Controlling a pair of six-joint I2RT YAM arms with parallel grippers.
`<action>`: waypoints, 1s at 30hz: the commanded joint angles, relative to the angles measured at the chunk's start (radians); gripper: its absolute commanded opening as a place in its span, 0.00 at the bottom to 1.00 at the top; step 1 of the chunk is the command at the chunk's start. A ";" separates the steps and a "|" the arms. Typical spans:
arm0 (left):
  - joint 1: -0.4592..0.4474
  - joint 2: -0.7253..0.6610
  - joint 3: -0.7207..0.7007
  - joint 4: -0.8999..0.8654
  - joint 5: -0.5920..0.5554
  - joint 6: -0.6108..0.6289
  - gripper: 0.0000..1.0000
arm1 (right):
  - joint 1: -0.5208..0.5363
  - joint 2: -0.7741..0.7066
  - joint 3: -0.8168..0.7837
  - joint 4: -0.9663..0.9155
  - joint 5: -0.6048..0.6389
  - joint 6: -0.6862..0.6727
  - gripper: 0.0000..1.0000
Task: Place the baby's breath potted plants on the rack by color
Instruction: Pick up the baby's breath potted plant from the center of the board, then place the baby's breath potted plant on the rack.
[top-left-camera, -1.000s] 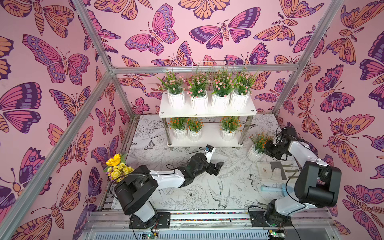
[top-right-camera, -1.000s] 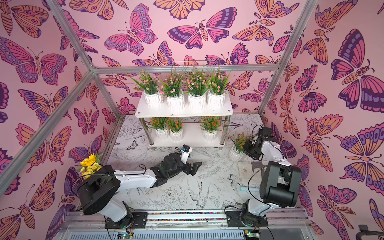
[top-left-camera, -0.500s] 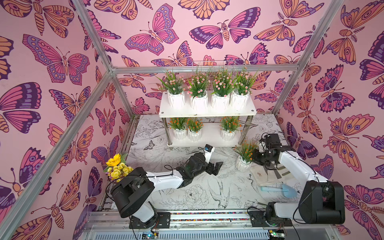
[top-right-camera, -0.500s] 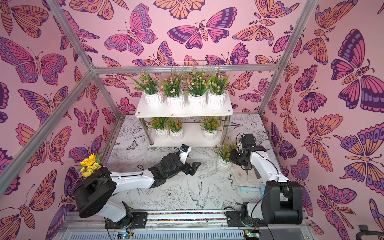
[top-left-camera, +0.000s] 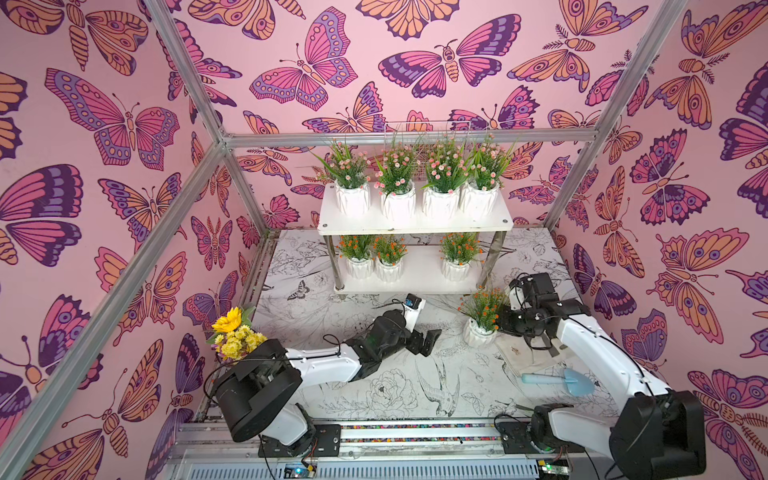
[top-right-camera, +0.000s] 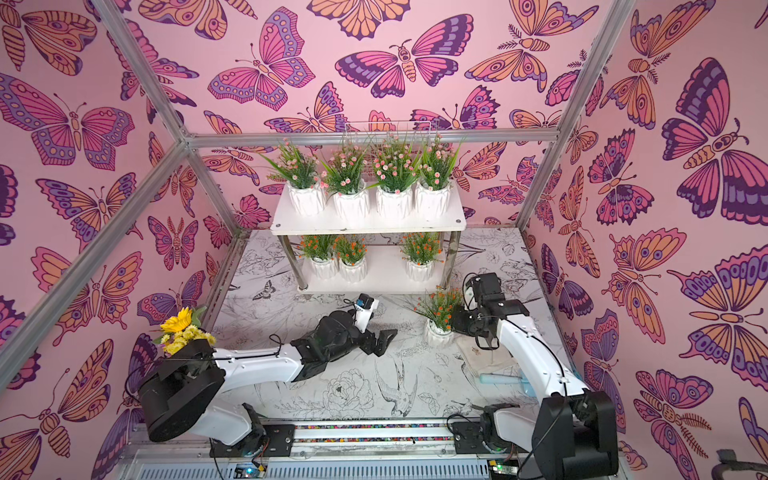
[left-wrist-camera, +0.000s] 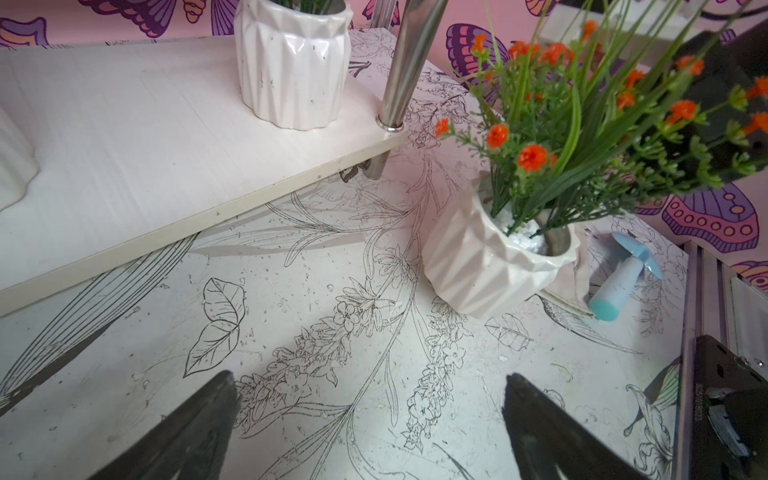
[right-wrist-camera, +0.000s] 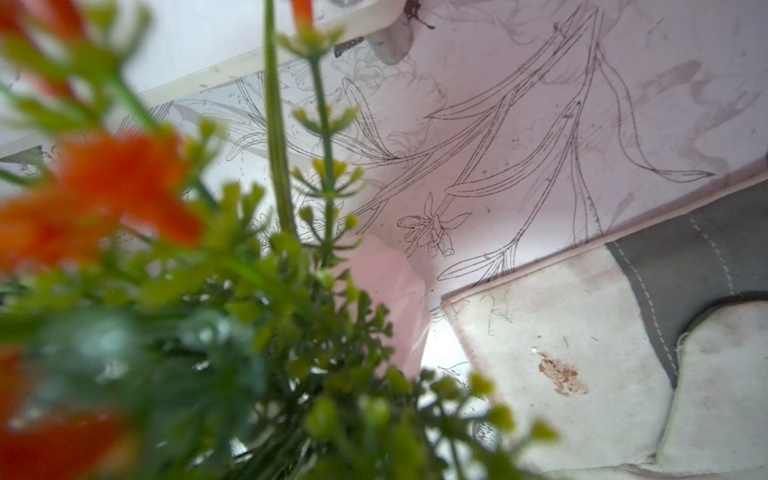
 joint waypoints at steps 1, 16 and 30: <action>-0.005 -0.025 -0.048 0.037 0.061 0.043 1.00 | 0.042 -0.019 0.025 0.018 -0.011 0.029 0.01; -0.020 0.153 -0.168 0.531 0.102 0.118 1.00 | 0.217 0.145 0.084 0.183 -0.028 0.122 0.01; -0.071 0.355 -0.112 0.772 -0.021 0.215 1.00 | 0.331 0.228 0.143 0.245 -0.032 0.177 0.01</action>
